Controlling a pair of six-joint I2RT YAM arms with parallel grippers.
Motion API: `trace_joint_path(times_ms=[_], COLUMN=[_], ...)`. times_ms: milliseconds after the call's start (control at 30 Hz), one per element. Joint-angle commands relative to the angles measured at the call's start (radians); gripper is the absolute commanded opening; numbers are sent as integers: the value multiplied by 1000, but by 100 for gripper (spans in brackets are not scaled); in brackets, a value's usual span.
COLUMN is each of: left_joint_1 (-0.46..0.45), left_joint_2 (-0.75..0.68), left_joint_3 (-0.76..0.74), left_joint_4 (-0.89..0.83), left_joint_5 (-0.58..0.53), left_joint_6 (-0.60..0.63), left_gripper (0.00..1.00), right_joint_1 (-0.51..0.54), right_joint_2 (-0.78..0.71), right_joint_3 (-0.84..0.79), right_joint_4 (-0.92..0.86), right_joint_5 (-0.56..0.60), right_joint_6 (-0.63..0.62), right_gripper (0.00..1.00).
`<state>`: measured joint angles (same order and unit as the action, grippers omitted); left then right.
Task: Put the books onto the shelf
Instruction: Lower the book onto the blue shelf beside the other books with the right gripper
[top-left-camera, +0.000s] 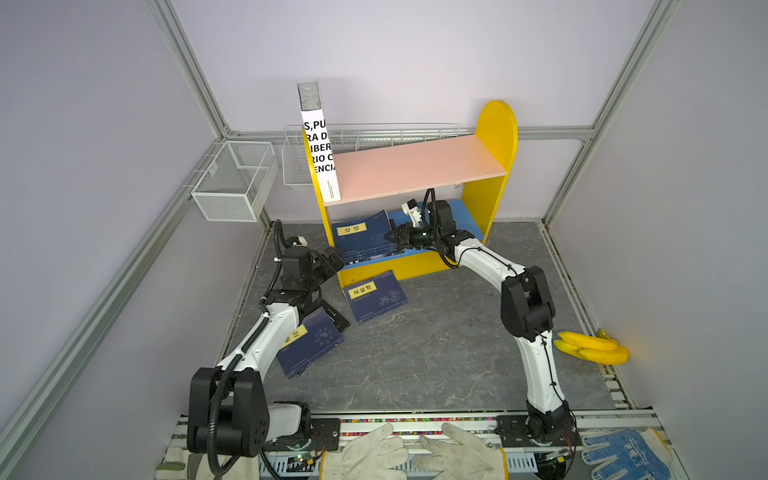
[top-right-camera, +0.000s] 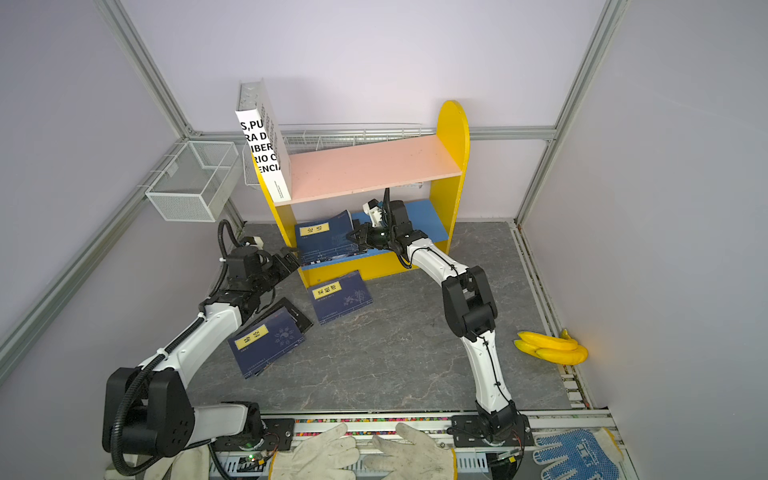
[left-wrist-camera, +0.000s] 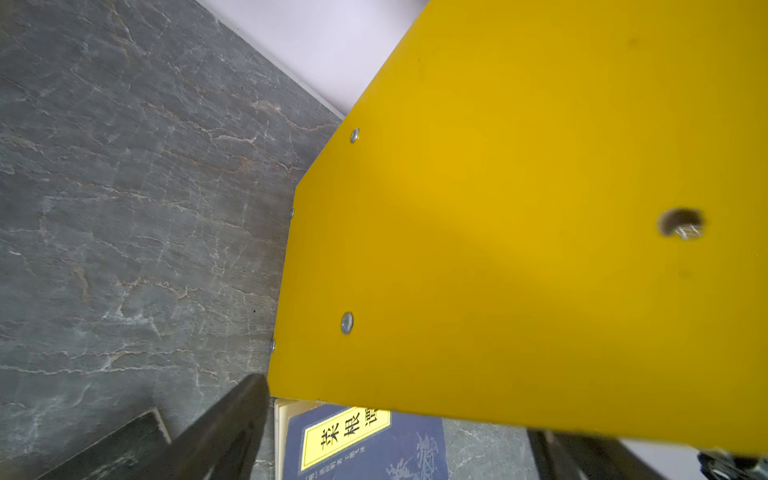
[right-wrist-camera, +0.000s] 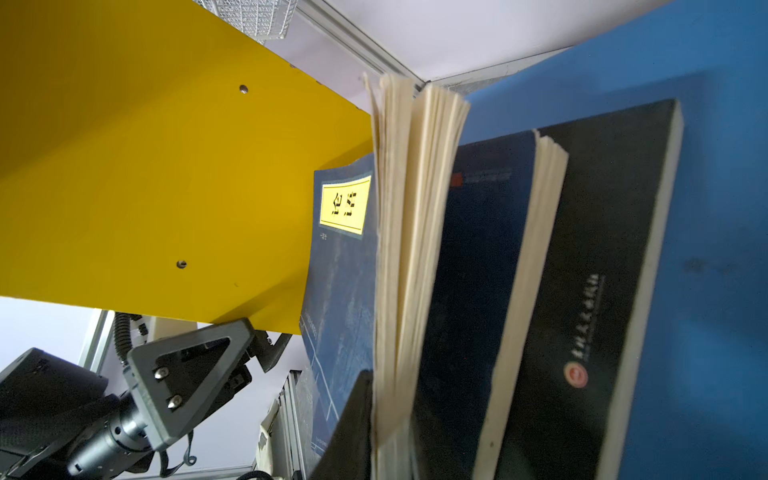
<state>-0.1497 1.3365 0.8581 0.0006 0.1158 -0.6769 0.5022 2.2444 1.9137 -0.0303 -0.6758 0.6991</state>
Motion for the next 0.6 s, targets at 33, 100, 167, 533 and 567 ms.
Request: trace_joint_path(times_ms=[33,100,167,533,567], left_joint_1=[-17,-20,-22,-23,-21], left_joint_2=[37,45,47,38,33], left_joint_3=[1,0,-6,-28,-27], left_joint_4=[12,5,-7,-43,-45], left_joint_5=[-61,-74,-99,-163,-167], left_joint_6=[-12,-11,-11,-34,-36], left_gripper=[94,94,93,93,93], right_joint_1=[10,10,10,10,10], right_joint_2=[24,27,28,16,6], right_joint_3=[34,42,46,80,79], right_joint_4=[-31,-38,-42,-105,-125], right_joint_5=[19,22,26,130,165], right_joint_6=[-47,-50,-51,-97,-109], right_gripper=[18,18,20,33,34])
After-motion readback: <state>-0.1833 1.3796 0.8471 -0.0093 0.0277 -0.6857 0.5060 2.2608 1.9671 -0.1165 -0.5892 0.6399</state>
